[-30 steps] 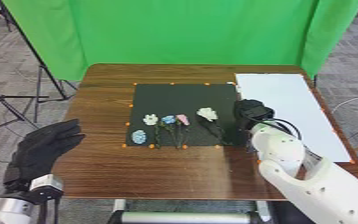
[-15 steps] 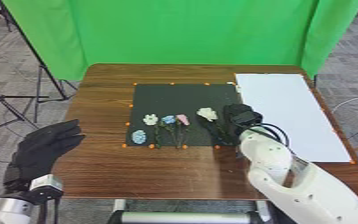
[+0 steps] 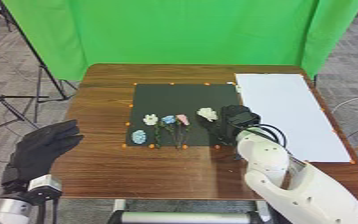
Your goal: Arrange flowers
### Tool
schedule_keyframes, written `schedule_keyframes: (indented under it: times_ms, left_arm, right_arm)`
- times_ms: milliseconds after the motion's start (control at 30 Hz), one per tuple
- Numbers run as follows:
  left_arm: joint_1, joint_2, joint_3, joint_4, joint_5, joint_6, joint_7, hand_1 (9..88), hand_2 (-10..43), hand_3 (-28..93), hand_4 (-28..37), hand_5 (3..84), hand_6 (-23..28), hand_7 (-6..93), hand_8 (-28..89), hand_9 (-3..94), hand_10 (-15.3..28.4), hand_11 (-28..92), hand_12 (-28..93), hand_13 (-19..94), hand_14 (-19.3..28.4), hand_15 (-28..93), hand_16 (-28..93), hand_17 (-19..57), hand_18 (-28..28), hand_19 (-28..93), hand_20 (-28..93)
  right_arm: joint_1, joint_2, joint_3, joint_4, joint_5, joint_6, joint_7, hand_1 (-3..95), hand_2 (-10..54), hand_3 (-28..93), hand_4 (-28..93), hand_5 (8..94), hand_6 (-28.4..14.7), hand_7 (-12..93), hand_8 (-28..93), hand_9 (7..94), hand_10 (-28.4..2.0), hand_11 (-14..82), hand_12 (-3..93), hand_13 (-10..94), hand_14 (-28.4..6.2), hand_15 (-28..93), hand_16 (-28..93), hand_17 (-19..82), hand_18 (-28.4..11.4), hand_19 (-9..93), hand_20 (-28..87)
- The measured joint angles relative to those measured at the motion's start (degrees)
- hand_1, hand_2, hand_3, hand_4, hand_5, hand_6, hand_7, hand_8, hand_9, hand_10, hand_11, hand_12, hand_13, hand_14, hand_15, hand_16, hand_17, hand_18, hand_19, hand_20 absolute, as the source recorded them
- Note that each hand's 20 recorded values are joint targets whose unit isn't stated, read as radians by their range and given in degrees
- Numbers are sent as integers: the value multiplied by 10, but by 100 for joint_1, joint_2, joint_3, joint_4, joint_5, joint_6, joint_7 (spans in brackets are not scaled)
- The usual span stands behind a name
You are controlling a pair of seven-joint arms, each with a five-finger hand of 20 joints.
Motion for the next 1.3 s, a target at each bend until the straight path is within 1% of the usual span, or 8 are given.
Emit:
schedule_keyframes:
  times_ms: [167,333,667,733,833,933,1200,1300]
  left_arm:
    - [11,0,0,0,3,-1,-5,283,48,825,-146,488,139,191,-104,402,223,346,87,286,284,640,-150,-89,243,613,101]
    - [43,-8,-14,-5,4,-1,-13,283,49,824,-144,488,139,189,-102,402,223,344,89,286,284,639,-150,-89,243,613,100]
    - [79,-21,-56,-10,19,-3,-72,283,49,824,-142,488,139,186,-101,401,224,339,90,286,284,637,-149,-89,243,613,99]
    - [78,-24,-58,-10,25,-7,-98,283,49,824,-142,488,140,185,-101,401,224,339,90,286,284,637,-149,-89,243,613,99]
    - [78,-25,-60,-10,29,-11,-108,282,49,824,-142,487,140,184,-100,401,225,338,91,285,284,637,-149,-89,243,613,99]
    - [97,-25,-84,-10,30,-13,-109,282,50,823,-143,486,140,181,-100,400,226,336,90,284,284,635,-149,-90,243,614,99]
    - [223,-20,-120,-23,17,-3,-39,282,50,821,-143,487,142,176,-97,399,225,332,93,284,284,631,-147,-90,244,613,100]
    - [253,-14,-114,-26,9,6,19,282,50,821,-143,487,142,176,-96,400,225,332,93,284,284,631,-147,-90,244,612,101]
  right_arm:
    - [2,-3,-3,-54,24,-96,140,391,-95,791,-245,658,-80,169,-94,837,-159,299,192,838,-47,764,229,632,-185,932,406]
    - [-10,-10,71,-151,124,-261,206,378,-87,779,-237,654,-87,152,-90,866,-153,285,187,861,-36,751,230,655,-179,932,408]
    - [-93,-102,126,-271,264,-368,273,361,-73,774,-235,638,-91,140,-87,875,-153,275,186,868,-33,739,242,662,-177,932,406]
    - [-120,-107,129,-300,281,-361,287,350,-64,772,-234,630,-95,137,-87,862,-164,270,187,857,-39,730,245,654,-178,932,401]
    - [-157,-107,149,-347,307,-334,319,339,-54,765,-230,615,-106,126,-84,822,-179,279,192,827,-60,723,251,626,-182,932,362]
    - [-179,-102,206,-409,320,-288,338,329,-49,762,-227,605,-113,121,-81,806,-189,280,188,819,-65,718,246,622,-180,932,345]
    - [-163,-54,431,-594,461,-247,356,301,-26,748,-222,601,-119,112,-78,811,-193,275,182,829,-60,709,235,636,-172,932,321]
    - [-139,-2,490,-655,524,-234,357,254,30,743,-220,600,-119,112,-77,806,-197,276,185,821,-73,710,237,630,-173,932,323]
